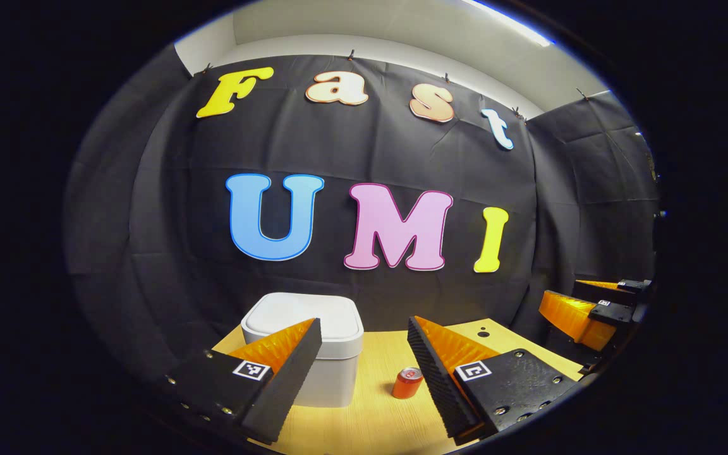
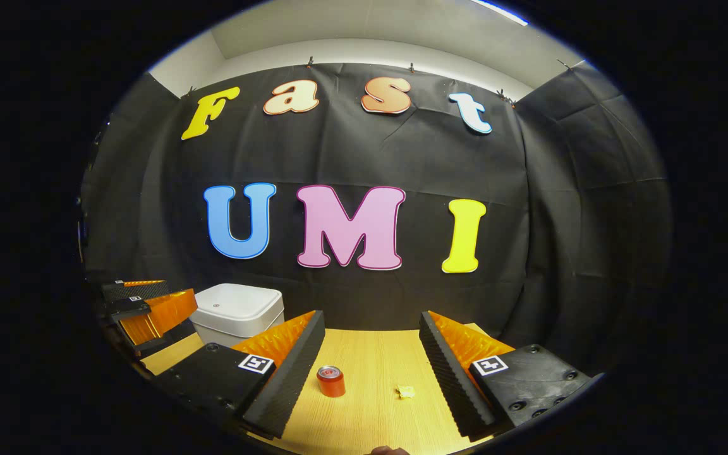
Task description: Press the lid of the desktop garbage bin to open it, pick up the crumpled paper on the desktop and throw it into the bin, then pick up the pop can on the desktop and drop it into the bin, and finally close the garbage bin lid.
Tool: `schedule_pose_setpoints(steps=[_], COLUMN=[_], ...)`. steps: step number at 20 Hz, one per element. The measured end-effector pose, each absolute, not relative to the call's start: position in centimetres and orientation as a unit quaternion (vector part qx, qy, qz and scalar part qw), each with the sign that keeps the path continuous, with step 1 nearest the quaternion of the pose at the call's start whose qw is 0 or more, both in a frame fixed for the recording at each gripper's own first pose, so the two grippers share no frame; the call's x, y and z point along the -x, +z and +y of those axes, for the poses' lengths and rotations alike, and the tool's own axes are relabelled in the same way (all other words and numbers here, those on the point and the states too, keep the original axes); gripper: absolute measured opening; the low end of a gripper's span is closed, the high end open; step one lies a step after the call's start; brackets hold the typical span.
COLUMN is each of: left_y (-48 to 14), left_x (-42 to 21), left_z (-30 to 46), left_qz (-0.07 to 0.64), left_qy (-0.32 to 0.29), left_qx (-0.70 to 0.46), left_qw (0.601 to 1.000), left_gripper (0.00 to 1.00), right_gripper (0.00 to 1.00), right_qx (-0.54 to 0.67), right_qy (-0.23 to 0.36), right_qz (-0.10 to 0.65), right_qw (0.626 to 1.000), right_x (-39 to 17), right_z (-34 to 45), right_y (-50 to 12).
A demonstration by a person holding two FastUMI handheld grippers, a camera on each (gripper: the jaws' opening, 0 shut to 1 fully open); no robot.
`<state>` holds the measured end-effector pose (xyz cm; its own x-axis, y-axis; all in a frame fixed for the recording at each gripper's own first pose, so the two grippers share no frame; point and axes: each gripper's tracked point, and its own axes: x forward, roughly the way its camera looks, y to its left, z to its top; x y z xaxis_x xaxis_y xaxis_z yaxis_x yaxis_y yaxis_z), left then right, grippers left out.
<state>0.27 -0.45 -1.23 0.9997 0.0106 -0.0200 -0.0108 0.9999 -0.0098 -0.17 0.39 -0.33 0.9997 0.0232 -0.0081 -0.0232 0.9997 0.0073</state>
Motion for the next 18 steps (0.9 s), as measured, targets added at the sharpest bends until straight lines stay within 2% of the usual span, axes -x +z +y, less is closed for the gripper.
schedule_pose_setpoints(steps=[10,11,14,15,17,18], left_y=[-1.1,-1.0,-1.3,-1.5,-2.1,-2.3], left_x=[-4.5,-5.1,-7.3,-8.1,-9.7,-10.5], left_z=[2.6,3.4,5.1,5.4,5.9,6.7], left_qz=[0.026,0.029,0.034,0.037,0.048,0.05], left_qy=[0.01,0.014,0.025,0.023,0.017,0.026], left_qx=[0.02,0.022,0.013,0.009,0.001,-0.004], left_qw=[0.999,0.999,0.999,0.999,0.999,0.998], left_gripper=[0.9,0.76,0.72,0.59,0.53,0.56], right_gripper=[0.98,0.98,0.98,0.98,0.98,0.98], right_qx=[-0.008,-0.009,-0.005,-0.004,-0.006,-0.005], right_qy=[0.013,0.015,0.016,0.017,0.02,0.021], right_qz=[0.027,0.029,0.035,0.04,0.052,0.054], right_qw=[1.0,0.999,0.999,0.999,0.998,0.998], right_x=[-0.1,-0.2,-0.3,-0.3,-0.3,-0.5], right_z=[0.3,0.3,0.2,0.2,0.1,0.0], right_y=[-1.6,-1.7,-2.1,-2.5,-3.1,-3.2])
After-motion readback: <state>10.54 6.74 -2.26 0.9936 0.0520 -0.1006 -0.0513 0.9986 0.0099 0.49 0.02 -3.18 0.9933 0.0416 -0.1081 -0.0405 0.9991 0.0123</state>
